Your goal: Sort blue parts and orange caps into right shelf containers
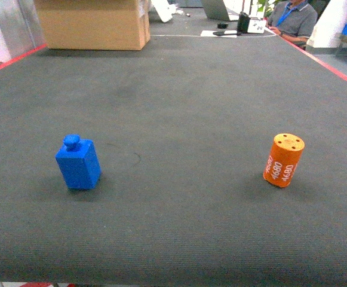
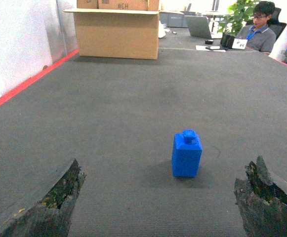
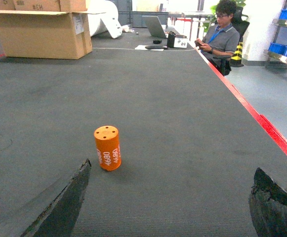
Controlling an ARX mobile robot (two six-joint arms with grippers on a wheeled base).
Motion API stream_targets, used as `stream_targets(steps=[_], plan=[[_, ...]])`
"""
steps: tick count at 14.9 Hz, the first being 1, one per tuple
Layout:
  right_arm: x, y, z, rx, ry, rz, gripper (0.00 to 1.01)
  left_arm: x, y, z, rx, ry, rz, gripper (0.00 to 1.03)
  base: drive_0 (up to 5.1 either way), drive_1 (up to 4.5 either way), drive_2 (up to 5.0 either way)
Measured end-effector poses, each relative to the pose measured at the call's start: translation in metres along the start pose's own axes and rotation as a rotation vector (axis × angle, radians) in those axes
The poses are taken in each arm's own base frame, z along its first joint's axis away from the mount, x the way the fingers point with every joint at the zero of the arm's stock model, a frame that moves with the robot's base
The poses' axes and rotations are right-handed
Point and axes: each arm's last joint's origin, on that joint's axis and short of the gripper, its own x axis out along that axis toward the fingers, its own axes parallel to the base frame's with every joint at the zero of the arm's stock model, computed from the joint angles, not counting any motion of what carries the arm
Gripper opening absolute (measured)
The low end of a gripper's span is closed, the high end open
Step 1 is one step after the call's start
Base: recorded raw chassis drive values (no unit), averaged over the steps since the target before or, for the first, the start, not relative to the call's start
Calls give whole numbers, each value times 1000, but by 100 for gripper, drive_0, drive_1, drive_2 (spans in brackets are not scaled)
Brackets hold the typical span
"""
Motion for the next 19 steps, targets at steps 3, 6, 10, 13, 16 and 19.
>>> stream_targets(steps=[3,6,10,13,16,19], plan=[[0,0,0,0,1,0,98,0,0,0,0,0,0,98,0,0,0],[0,0,0,0,1,0,98,0,0,0,0,0,0,98,0,0,0],[0,0,0,0,0,0,98,0,0,0,0,0,0,98,0,0,0],[0,0,0,0,0,0,98,0,0,0,0,0,0,98,0,0,0],[0,0,0,0,1,0,98,0,0,0,0,0,0,98,0,0,0],[0,0,0,0,1,0,98,0,0,0,0,0,0,98,0,0,0]])
